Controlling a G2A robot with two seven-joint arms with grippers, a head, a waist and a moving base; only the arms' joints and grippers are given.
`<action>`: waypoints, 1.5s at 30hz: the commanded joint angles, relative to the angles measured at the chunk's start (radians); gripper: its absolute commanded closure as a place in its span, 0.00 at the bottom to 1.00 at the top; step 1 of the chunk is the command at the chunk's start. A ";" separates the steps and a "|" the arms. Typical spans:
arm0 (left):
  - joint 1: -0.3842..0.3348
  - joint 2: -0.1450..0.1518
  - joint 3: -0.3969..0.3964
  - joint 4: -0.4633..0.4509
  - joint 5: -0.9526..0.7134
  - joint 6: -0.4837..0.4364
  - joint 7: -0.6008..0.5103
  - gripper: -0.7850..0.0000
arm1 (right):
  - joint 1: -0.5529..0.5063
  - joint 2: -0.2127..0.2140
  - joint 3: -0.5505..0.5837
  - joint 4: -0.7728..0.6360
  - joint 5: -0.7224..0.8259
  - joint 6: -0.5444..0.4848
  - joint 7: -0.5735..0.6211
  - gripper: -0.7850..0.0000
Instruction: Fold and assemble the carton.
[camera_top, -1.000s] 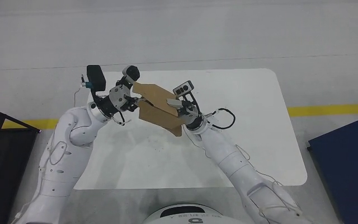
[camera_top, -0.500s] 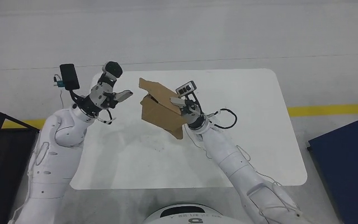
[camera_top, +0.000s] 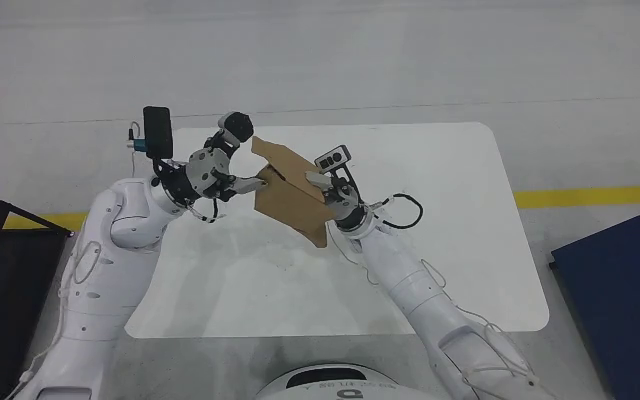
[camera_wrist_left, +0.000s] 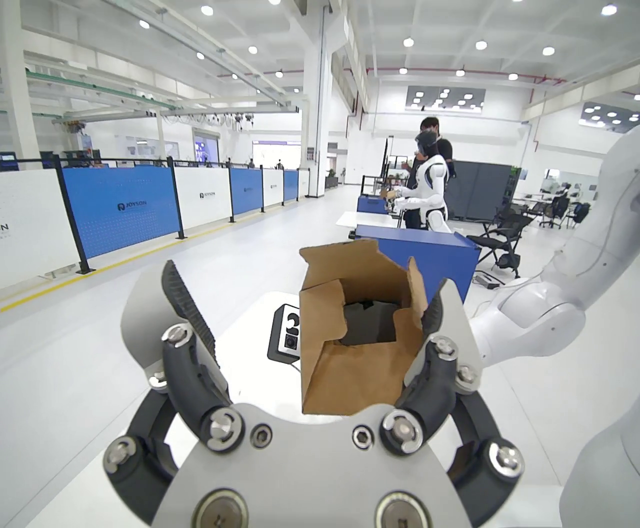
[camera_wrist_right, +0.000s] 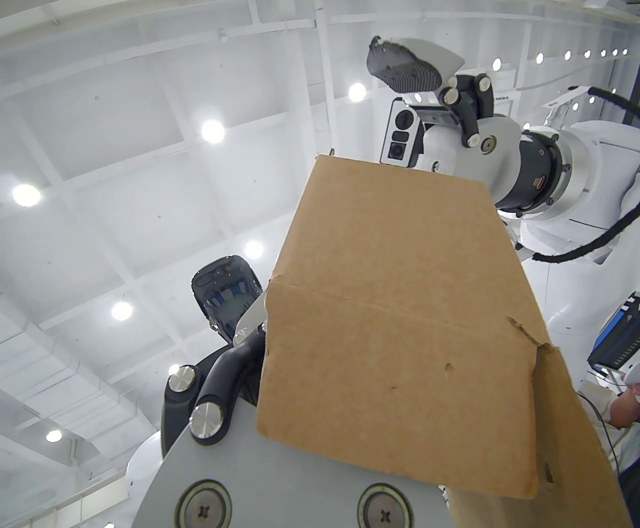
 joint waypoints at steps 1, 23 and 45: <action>-0.030 -0.006 0.033 0.025 0.029 0.023 -0.006 0.00 | -0.001 -0.001 0.005 -0.002 -0.001 0.001 0.001 1.00; -0.043 -0.016 0.030 0.014 0.070 0.066 0.062 0.00 | -0.008 0.000 0.067 -0.008 0.014 0.018 0.018 1.00; -0.320 -0.028 0.065 0.041 0.214 0.074 -0.010 0.00 | -0.124 0.035 0.095 -0.162 -0.118 0.083 -0.094 1.00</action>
